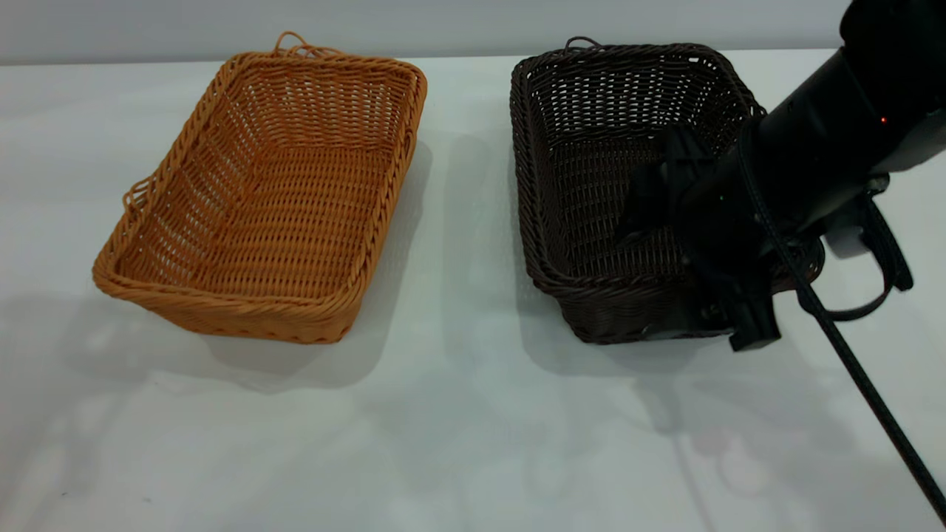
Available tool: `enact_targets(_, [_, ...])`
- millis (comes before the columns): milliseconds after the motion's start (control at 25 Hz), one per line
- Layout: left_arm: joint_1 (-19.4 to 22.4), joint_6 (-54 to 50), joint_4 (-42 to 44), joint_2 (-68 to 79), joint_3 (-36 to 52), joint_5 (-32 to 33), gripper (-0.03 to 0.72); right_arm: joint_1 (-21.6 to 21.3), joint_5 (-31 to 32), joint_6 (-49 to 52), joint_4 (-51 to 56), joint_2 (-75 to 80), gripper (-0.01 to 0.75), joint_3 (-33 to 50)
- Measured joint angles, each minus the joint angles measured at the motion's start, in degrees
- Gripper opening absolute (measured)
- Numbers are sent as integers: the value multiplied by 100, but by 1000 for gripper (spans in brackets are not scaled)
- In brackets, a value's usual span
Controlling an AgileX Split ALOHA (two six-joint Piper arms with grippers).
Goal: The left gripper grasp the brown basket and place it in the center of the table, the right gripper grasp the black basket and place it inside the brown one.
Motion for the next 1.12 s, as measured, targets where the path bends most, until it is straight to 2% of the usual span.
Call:
enact_targets(200, [0, -21, 0, 716, -566, 79, 533, 0, -430, 37, 39, 11, 592, -18])
enact_targets(680, [-6, -28, -32, 3638, -2046, -4, 533, 0, -439, 37, 46, 11, 592, -18])
enact_targets(960, [-326, -28, -154, 4537, -2315, -481, 533, 0, -428, -88, 46, 11, 592, -18])
enact_targets(1120, [-370, -35, -166, 4855, -2317, -846, 532, 0, -428, -110, 46, 11, 591, -18])
